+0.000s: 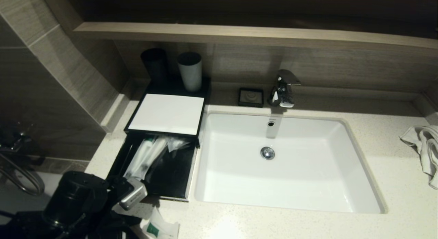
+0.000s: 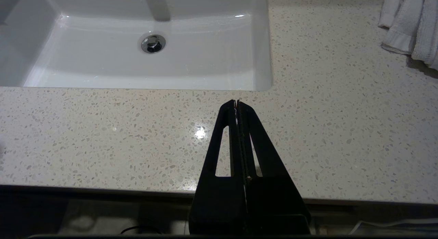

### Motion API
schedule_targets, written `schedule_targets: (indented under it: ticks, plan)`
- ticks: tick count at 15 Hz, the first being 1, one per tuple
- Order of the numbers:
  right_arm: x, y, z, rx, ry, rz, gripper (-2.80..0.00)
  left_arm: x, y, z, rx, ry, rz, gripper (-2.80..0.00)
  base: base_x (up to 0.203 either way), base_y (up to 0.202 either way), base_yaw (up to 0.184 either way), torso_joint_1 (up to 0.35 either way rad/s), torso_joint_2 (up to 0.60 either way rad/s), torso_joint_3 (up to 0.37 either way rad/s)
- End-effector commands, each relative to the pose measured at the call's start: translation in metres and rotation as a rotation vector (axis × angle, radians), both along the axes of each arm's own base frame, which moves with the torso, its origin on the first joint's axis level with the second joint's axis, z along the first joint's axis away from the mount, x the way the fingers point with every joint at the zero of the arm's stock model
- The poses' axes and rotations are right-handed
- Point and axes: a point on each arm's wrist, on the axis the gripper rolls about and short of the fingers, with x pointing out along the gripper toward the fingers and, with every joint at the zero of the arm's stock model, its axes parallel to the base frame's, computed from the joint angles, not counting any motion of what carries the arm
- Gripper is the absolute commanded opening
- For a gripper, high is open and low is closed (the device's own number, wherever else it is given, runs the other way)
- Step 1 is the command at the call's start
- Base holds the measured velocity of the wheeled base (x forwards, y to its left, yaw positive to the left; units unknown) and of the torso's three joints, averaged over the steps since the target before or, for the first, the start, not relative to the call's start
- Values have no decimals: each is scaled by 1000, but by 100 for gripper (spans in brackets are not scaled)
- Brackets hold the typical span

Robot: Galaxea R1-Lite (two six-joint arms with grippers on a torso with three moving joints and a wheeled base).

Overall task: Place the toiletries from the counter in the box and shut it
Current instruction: Pick up the bathroom toiletry

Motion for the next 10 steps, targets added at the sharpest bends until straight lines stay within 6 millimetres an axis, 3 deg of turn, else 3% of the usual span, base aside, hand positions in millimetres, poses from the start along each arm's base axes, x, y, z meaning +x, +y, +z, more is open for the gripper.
schedule_targets:
  ticks: [1, 8, 9, 10]
  plan:
    - [0, 0, 0, 0, 1, 0, -280, 3, -1, -1, -1, 8, 7, 0, 0, 0, 0, 0, 0, 0]
    - [0, 0, 0, 1, 1, 0, -280, 9, -4, -5, 16, 1, 40, 0, 0, 0, 0, 0, 0, 0]
    - [0, 0, 0, 1, 1, 0, -280, 9, -4, -5, 14, 2, 42, -280, 0, 0, 0, 0, 0, 0]
    - [0, 0, 0, -1, 1, 0, -280, 9, -4, -5, 12, 0, 43, -280, 0, 0, 0, 0, 0, 0]
